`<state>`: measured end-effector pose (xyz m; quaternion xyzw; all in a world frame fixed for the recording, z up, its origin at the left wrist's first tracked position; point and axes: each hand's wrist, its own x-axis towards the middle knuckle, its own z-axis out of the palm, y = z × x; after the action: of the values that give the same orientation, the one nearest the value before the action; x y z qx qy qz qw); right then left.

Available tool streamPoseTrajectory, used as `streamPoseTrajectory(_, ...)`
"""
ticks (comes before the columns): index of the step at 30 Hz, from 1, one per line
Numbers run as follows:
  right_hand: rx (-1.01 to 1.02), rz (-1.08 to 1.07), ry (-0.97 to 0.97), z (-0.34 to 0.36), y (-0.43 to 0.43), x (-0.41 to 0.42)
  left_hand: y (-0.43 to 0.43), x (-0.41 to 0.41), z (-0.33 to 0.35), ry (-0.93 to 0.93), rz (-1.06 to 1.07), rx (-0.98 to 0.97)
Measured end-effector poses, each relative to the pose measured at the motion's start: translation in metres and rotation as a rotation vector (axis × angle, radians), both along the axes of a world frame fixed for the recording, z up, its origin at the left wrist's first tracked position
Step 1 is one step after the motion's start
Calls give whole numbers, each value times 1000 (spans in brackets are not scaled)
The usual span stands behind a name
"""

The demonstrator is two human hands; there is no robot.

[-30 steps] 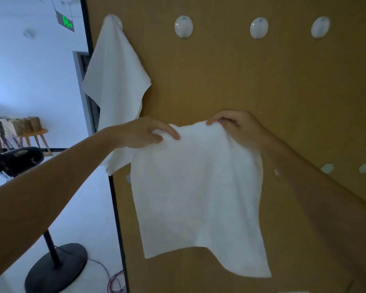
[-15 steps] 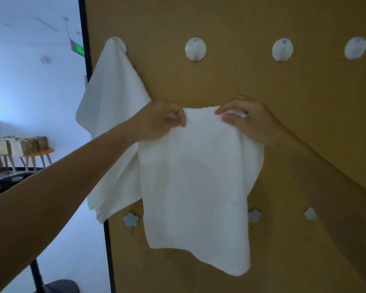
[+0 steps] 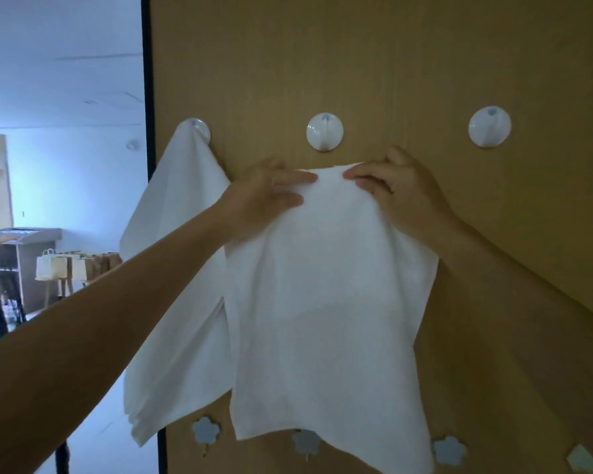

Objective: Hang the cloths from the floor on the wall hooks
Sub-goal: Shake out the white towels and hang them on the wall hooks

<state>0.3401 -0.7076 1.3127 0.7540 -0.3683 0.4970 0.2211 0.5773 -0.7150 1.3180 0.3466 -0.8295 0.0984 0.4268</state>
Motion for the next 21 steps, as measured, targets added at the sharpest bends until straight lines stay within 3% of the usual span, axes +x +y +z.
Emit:
streamPoseTrajectory(5, -148, -43, -63, 27, -16, 12, -14, -18, 19, 73, 139, -241)
streamPoseTrajectory(13, -333, 28, -126, 50, -24, 23, -26, -9, 38, 174, 69, -377)
streamPoseTrajectory(21, -205, -26, -215, 68, -40, 35, -34, -13, 55, 210, 176, -375)
